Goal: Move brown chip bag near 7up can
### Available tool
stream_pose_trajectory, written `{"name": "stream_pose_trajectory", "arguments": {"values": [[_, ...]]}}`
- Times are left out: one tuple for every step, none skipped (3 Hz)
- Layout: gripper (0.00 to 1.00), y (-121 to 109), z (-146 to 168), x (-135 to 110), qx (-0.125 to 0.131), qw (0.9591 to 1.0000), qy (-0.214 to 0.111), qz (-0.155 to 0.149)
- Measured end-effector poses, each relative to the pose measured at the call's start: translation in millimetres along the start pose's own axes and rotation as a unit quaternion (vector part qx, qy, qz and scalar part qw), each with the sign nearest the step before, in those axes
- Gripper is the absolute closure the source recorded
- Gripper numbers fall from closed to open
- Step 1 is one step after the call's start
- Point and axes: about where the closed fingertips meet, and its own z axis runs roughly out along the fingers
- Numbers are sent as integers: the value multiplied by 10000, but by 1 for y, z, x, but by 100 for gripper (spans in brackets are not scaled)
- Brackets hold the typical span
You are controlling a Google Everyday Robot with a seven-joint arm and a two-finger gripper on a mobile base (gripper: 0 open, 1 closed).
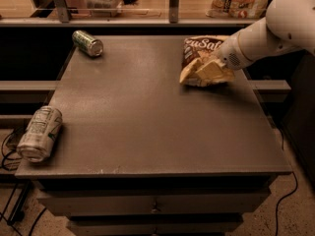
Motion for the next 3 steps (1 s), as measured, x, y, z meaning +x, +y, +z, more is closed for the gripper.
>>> {"name": "stream_pose_trajectory", "arguments": {"values": [[98, 21, -7, -39, -453, 9980, -178, -396], [100, 63, -29, -92, -943, 9887, -435, -1083], [100, 120, -66, -144, -1589, 9676, -850, -1768]]}}
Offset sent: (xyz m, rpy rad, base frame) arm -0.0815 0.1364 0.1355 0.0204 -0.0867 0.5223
